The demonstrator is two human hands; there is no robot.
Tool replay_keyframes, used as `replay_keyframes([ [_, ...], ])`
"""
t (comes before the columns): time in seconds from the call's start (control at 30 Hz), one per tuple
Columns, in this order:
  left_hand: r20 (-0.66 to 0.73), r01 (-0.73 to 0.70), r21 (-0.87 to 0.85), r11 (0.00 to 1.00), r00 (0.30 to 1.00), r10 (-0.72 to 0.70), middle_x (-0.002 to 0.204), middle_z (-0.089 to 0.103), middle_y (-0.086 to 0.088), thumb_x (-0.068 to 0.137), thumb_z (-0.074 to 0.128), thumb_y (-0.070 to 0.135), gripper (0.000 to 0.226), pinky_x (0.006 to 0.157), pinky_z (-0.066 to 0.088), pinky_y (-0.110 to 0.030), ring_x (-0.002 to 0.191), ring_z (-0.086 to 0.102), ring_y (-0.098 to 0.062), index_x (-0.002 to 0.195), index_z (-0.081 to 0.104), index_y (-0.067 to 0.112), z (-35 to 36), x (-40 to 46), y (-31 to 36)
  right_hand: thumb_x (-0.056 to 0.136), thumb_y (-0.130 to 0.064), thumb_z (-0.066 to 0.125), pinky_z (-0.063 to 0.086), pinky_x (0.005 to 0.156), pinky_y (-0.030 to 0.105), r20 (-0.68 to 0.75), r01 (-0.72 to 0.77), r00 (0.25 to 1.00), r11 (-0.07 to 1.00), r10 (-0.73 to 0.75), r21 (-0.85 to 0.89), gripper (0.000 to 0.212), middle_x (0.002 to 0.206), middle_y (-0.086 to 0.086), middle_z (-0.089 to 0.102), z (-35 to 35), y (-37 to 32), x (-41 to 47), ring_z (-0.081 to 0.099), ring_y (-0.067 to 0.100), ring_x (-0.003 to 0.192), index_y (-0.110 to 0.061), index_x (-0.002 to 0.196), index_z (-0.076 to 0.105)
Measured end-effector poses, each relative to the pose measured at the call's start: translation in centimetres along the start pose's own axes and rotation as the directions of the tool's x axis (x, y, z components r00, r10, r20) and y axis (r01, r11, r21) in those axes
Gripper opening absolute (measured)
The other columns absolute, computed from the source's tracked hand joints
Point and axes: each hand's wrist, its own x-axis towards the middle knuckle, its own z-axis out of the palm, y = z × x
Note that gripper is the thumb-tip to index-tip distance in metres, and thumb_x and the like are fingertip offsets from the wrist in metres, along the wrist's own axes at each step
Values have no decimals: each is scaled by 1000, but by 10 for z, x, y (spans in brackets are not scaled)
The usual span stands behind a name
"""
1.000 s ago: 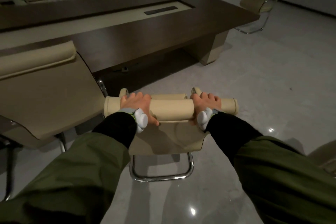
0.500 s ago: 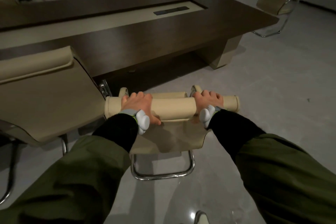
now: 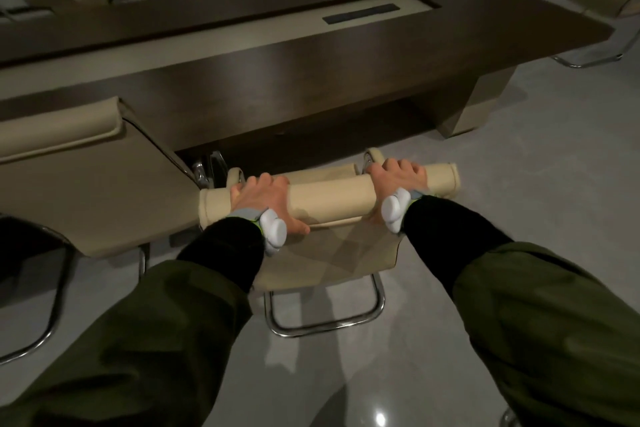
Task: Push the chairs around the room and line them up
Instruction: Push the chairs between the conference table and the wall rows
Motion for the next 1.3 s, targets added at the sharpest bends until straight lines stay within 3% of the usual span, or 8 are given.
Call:
replay_keyframes([
  [0.13,19,39,-3,999,999,-39,109,40,5,52,71,79,94,103,30,-50,116,41,-25,128,45,30,-7,16,16,57,-49,81,33,101,46,4,45,999,999,-45,20,81,124,6,49,-6,19,22,46,32,117,-32,127,43],
  [0.4,35,82,-38,996,996,-81,107,41,4,52,72,77,89,105,31,-51,113,42,-25,124,45,31,-20,57,24,51,-52,83,34,101,46,8,68,998,998,-68,5,88,124,5,49,-17,31,71,46,32,117,-33,127,43],
  [0.73,50,61,-54,997,997,-58,118,47,1,54,75,75,91,106,31,-51,117,44,-27,128,45,31,-34,125,-2,53,-53,82,34,102,47,7,67,998,998,-67,-15,89,124,5,49,-25,19,140,46,31,117,-32,130,42],
  [0.9,36,31,-67,997,999,-28,114,48,1,54,74,75,84,104,33,-51,114,46,-26,121,48,31,-41,161,-27,55,-50,83,33,103,45,52,43,998,999,-41,-33,91,126,6,48,-34,3,178,46,32,119,-31,133,41],
  [1.07,12,14,-70,997,1000,-13,112,48,2,52,72,76,81,98,33,-49,112,46,-26,116,49,31,-45,192,-51,67,-52,76,33,102,43,20,15,1000,999,-14,-39,76,128,5,49,-34,-12,215,46,30,121,-33,132,42],
  [1.3,-24,35,-53,998,999,-36,115,49,2,51,69,79,82,98,32,-47,113,47,-26,116,49,32,-49,233,-66,55,-58,80,33,104,43,25,28,999,998,-27,-56,88,126,3,49,-41,-18,262,46,29,121,-35,130,42],
])
